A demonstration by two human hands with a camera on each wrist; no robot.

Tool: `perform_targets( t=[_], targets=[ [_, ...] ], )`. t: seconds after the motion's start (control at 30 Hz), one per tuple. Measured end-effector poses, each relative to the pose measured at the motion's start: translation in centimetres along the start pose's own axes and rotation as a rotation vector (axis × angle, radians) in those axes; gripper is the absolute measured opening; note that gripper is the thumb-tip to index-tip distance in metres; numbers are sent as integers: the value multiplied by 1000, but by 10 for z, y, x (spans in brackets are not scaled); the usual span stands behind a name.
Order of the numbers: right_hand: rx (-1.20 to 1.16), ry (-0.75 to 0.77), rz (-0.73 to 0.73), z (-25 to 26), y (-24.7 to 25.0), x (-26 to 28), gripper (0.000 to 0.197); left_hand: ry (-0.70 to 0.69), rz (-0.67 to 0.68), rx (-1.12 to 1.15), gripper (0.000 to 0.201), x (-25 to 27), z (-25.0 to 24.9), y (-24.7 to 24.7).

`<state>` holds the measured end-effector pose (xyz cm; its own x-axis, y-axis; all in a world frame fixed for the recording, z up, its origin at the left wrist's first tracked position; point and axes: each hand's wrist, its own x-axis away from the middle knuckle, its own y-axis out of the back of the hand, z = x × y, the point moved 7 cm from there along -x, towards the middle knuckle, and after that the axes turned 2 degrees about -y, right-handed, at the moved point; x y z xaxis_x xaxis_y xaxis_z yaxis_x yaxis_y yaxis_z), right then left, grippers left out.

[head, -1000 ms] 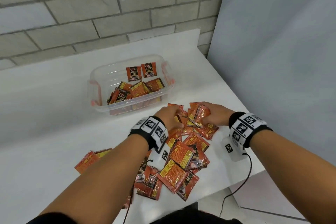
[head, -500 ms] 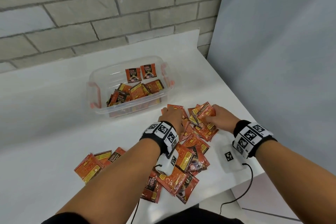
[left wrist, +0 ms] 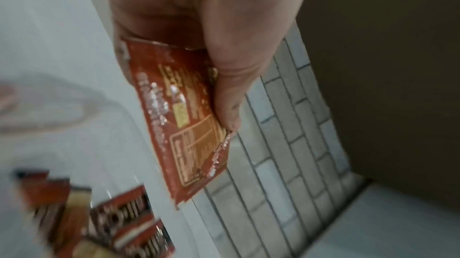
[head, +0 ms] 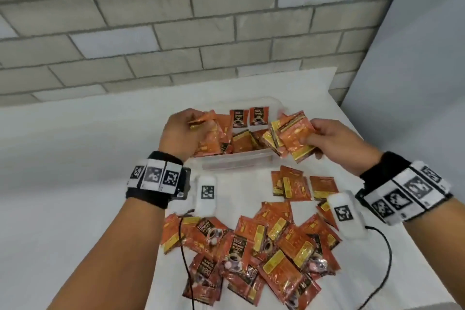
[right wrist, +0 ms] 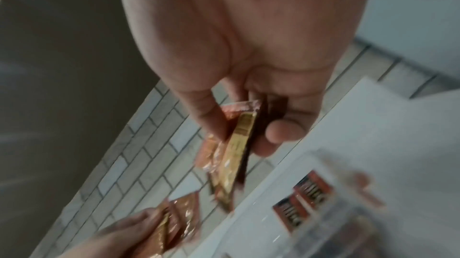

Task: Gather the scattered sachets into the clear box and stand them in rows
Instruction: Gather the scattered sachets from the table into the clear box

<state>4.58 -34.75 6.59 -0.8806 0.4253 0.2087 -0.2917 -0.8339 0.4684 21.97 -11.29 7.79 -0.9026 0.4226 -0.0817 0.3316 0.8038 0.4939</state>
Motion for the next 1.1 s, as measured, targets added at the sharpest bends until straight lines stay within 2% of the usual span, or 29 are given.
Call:
perform_targets(
  t=[0.07,0.13,0.2,0.27,0.3,0.37,0.4,0.47,0.57,0.63,0.7,0.77,0.87,0.93,1.0,1.1],
  targets=[
    [-16,23,-33,24,-19,-28,9,56,-62,-81,16,-28,9,19],
    [52,-9,-62,36,-40,-58,17,98,-41,-152,18,-50,17,12],
    [157,-87,-57,35,-63,-90,24,113,29,-331,15,-62,25,-11],
    [234,-178,-64,25,-80,-119,15,128,104,-499,24,-67,37,-36],
    [272,-221,-77,20,-86,-129,19,139,148,-549,26,-68,43,-46],
    [351,-319,-83,10,-93,-142,48,159,227,-600,25,-71,59,-61],
    [357,-349,-83,6,-96,-145,52,181,255,-605,22,-71,67,-65],
    [362,-374,-62,1,-100,-151,46,219,275,-616,19,-72,76,-71],
    [347,-318,-21,0,-104,-155,33,247,295,-594,48,-70,80,-72],
    [337,-286,2,-1,-102,-157,32,218,291,-525,57,-66,72,-68],
    [372,-251,41,1,-98,-150,23,163,251,-413,51,-57,57,-55],
    [405,-178,29,10,-89,-138,24,107,178,-291,40,-45,44,-30],
    [380,-39,25,27,-81,-105,18,76,53,-172,20,-17,49,17],
    [318,29,33,33,-80,-77,32,116,8,-142,8,9,68,44],
    [260,108,88,36,-90,-46,27,217,23,-150,8,40,95,57],
    [335,155,258,29,-123,-10,16,347,119,-268,9,81,131,57]
  ],
)
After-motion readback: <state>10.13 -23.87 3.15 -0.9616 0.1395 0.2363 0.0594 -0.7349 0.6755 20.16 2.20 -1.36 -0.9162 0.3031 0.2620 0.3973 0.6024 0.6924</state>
